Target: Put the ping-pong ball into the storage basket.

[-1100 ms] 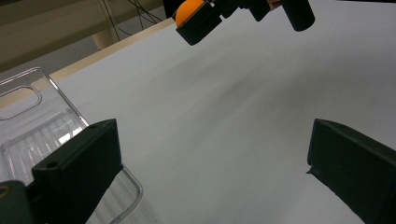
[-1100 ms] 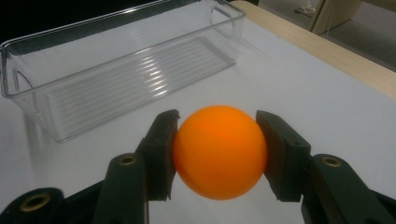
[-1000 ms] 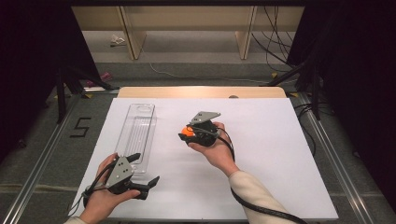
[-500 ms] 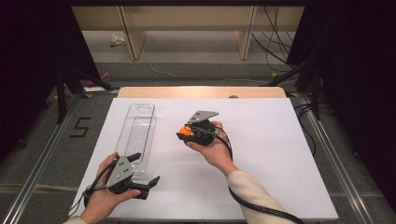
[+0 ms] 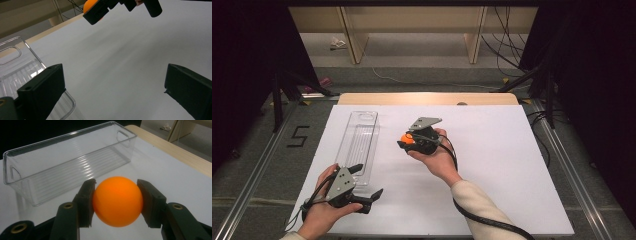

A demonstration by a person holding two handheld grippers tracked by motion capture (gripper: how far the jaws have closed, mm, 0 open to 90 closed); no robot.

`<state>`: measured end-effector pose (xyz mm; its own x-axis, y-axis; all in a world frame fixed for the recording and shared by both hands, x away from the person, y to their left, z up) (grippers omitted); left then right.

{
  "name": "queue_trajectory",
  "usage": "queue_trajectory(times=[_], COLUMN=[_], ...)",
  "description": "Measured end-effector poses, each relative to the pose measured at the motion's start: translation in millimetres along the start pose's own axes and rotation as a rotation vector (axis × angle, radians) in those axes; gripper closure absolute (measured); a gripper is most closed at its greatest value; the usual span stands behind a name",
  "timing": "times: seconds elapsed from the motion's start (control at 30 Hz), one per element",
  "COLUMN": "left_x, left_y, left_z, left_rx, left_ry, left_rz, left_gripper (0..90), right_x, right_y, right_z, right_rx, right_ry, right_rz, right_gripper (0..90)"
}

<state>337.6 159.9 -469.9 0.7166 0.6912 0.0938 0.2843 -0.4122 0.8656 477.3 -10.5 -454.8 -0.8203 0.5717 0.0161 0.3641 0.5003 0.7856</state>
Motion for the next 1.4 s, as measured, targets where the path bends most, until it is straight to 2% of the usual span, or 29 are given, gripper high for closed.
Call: queue_trajectory(times=[1.4], left_x=[0.3], left_y=[-0.5], left_z=[0.5], left_rx=[0.003], left_ry=[-0.001], left_rz=[0.002], left_gripper=[2.7], right_x=[11.4], right_y=[21.4], right_z=[17.8], right_rx=[-0.003], right_ry=[0.017], right_rz=[-0.013], right_gripper=[51.5])
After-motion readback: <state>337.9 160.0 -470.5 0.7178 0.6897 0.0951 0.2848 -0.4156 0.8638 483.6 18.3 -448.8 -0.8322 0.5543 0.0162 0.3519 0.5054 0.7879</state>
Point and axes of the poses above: each handheld gripper's, and its own axes: z roughly forward along the jaws, y roughly out of its top, x roughly to its left, the point moved 6 cm from there along z, roughly forward along the jaws, and after that the axes turned 5 degrees about x, right-handed, at the moved point
